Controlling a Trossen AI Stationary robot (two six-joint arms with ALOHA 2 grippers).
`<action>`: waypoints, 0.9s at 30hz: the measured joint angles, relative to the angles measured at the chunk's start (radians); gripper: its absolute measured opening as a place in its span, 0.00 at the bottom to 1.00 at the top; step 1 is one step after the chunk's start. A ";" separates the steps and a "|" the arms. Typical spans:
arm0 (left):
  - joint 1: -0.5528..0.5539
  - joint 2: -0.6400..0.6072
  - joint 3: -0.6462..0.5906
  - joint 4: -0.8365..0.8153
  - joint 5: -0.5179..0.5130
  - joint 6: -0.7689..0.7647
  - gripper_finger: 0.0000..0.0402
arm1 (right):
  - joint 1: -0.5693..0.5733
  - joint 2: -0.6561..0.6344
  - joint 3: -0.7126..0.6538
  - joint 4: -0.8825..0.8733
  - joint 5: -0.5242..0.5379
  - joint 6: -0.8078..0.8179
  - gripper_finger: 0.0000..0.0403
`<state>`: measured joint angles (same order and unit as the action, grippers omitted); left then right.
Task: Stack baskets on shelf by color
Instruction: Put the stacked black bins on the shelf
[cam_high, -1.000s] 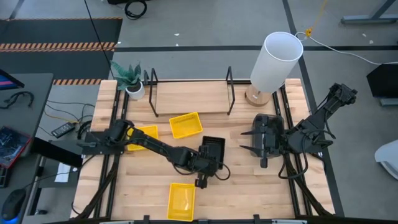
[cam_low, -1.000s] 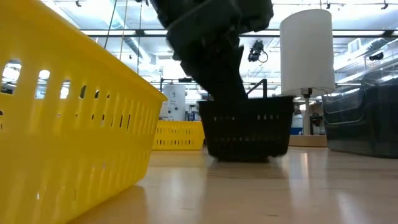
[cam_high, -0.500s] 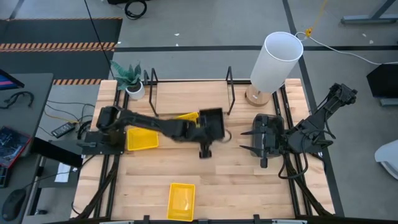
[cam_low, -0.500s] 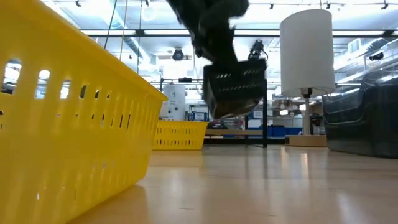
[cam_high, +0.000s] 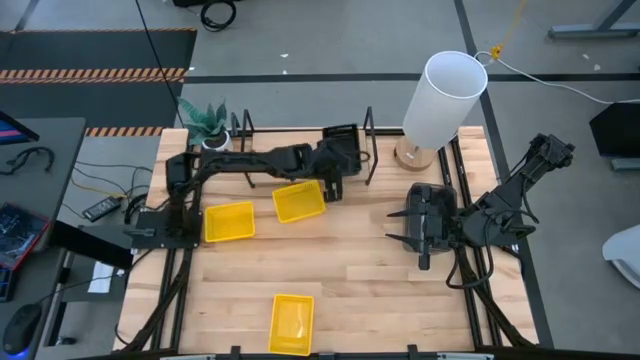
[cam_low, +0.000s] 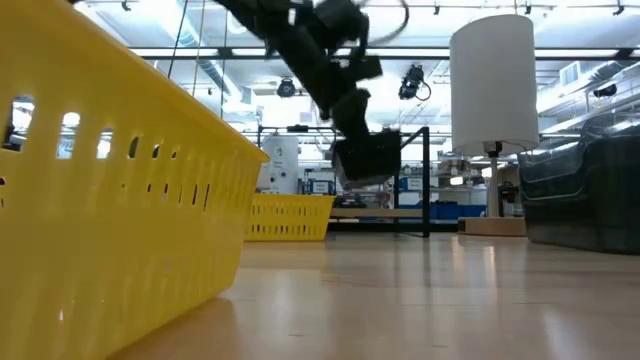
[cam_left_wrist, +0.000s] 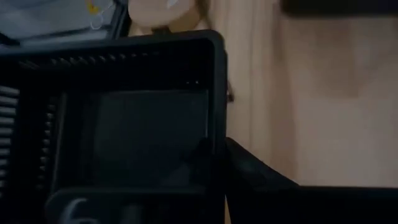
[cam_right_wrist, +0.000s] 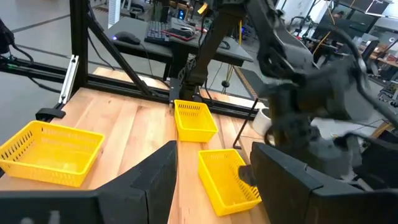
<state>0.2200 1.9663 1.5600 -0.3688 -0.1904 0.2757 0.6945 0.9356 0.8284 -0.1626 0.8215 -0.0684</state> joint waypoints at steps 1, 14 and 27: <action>0.011 0.011 -0.003 -0.007 0.002 0.002 0.06 | 0.000 0.000 0.000 -0.003 0.000 0.000 0.51; 0.031 0.110 -0.002 0.141 0.019 0.076 0.08 | 0.012 -0.022 0.000 -0.031 0.023 0.027 0.51; 0.004 0.130 -0.002 0.215 0.021 0.080 0.13 | 0.017 -0.021 0.000 -0.027 0.026 0.031 0.51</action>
<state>0.2240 2.0964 1.5585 -0.1535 -0.1695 0.3557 0.7116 0.9146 0.8280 -0.1898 0.8474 -0.0372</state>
